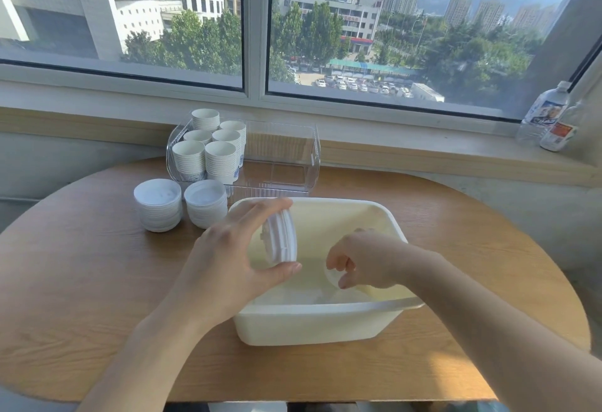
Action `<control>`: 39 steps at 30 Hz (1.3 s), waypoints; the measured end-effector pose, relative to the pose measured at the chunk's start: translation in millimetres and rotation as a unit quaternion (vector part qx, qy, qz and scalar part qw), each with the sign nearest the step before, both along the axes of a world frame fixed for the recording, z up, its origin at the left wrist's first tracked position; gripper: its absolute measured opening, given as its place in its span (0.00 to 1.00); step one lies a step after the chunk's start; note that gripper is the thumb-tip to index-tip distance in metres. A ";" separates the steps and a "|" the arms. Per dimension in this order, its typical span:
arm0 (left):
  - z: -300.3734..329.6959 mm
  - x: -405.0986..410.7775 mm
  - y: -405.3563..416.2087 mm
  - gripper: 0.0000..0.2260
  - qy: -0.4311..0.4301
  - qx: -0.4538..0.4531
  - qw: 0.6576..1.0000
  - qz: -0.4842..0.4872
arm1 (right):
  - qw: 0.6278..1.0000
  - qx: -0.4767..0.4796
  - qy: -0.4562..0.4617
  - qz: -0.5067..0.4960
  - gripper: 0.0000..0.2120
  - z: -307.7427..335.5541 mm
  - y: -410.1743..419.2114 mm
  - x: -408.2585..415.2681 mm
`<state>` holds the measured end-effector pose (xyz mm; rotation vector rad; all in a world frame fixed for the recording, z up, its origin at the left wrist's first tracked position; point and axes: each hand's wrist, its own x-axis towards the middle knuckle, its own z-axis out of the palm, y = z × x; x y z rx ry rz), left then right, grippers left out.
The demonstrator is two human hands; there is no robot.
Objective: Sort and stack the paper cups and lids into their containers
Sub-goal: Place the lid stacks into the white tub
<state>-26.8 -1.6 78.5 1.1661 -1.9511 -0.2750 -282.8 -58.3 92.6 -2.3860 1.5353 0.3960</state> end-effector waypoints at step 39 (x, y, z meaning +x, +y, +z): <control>-3.7 2.4 3.8 0.35 0.027 0.003 0.999 0.030 | 0.883 -0.173 -0.432 -0.058 0.03 35.4 33.9 13.9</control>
